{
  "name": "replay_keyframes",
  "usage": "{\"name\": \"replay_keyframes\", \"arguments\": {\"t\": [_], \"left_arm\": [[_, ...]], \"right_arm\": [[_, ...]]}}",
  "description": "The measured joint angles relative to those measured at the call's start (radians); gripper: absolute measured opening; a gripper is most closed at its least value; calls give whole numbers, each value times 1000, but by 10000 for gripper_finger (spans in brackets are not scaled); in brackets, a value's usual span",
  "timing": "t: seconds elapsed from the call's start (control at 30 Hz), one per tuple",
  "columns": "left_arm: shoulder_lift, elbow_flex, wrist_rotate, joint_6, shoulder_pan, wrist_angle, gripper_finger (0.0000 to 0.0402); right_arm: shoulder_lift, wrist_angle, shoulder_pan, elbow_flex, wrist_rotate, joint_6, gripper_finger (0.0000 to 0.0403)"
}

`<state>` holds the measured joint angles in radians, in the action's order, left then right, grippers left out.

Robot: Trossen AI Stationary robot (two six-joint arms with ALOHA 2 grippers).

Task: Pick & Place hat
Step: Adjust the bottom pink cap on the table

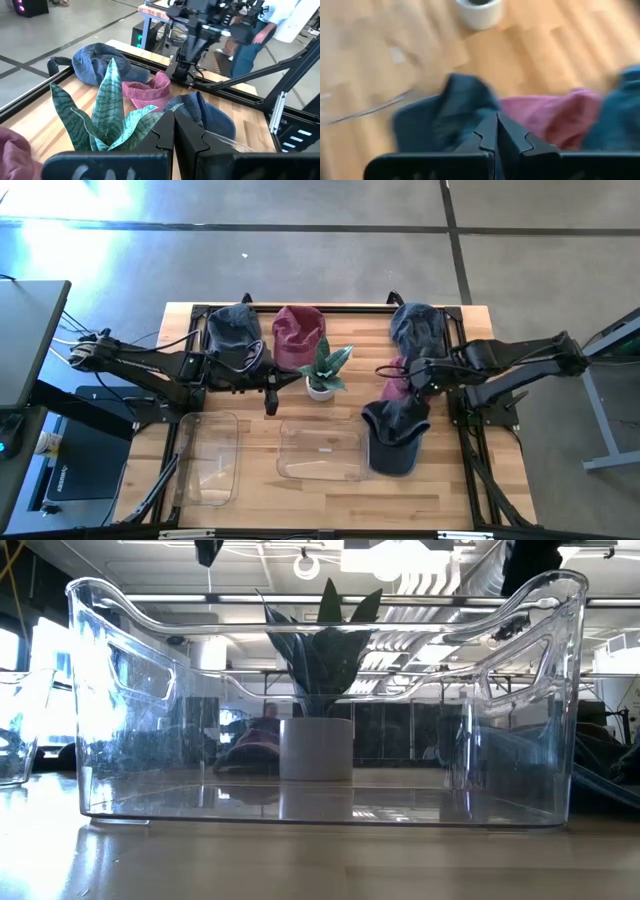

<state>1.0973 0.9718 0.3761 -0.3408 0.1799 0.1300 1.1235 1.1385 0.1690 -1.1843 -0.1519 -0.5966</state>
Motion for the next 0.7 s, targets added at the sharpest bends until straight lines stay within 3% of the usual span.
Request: {"name": "replay_keyframes", "arguments": {"t": [0.17, 0.3, 0.53, 0.7], "left_arm": [[0, 0, -26, 0, 0, -7, 0], [0, 0, -79, -7, 0, -7, 0], [0, 0, -132, -8, 0, -5, 0], [0, -1, -139, -8, 0, 2, 0]], "right_arm": [[0, -41, -19, 110, 87, -80, 13], [1, -128, -110, 260, 230, -110, 52], [2, -202, -300, 456, 211, -142, 149], [1, -284, -352, 523, 186, -45, 180]]}}
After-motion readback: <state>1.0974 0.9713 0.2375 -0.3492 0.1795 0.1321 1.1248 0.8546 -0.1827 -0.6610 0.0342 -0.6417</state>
